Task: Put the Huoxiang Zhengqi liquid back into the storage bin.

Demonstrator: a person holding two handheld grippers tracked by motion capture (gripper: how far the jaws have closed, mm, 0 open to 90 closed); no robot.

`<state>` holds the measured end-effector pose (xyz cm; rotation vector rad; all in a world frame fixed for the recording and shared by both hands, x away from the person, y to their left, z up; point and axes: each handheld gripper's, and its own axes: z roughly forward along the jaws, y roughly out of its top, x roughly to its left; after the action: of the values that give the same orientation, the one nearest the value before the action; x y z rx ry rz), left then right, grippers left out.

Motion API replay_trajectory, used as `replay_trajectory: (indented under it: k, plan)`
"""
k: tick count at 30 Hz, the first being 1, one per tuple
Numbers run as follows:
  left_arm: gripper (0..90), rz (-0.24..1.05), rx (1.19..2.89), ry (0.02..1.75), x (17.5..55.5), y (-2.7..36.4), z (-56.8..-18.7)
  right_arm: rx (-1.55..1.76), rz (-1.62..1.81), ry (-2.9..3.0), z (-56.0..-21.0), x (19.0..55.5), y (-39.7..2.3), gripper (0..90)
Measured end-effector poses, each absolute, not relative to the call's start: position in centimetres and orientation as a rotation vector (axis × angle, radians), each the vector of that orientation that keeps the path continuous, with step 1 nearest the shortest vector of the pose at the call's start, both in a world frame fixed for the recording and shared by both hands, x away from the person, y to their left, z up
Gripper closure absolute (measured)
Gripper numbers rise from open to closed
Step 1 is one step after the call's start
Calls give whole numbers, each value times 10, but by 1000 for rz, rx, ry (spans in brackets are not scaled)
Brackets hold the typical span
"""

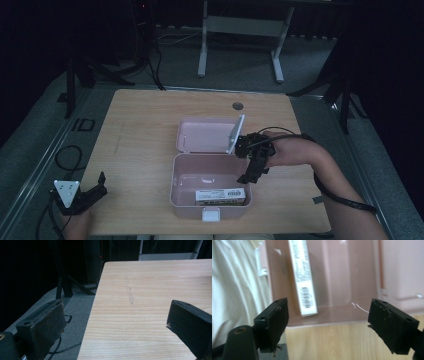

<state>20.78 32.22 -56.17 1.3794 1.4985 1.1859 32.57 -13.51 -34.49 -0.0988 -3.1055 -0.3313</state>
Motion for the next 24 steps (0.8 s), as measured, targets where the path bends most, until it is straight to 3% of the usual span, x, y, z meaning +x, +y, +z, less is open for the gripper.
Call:
replay_trajectory:
  k: [11, 24]
  plan:
    - [21, 1187, 1379, 1497, 208, 322, -562, -185, -496, -3188, -355, 342, -185, 130]
    - [22, 1187, 1379, 1498, 208, 322, -562, -335, -674, -3193, -404, 353, -242, 129]
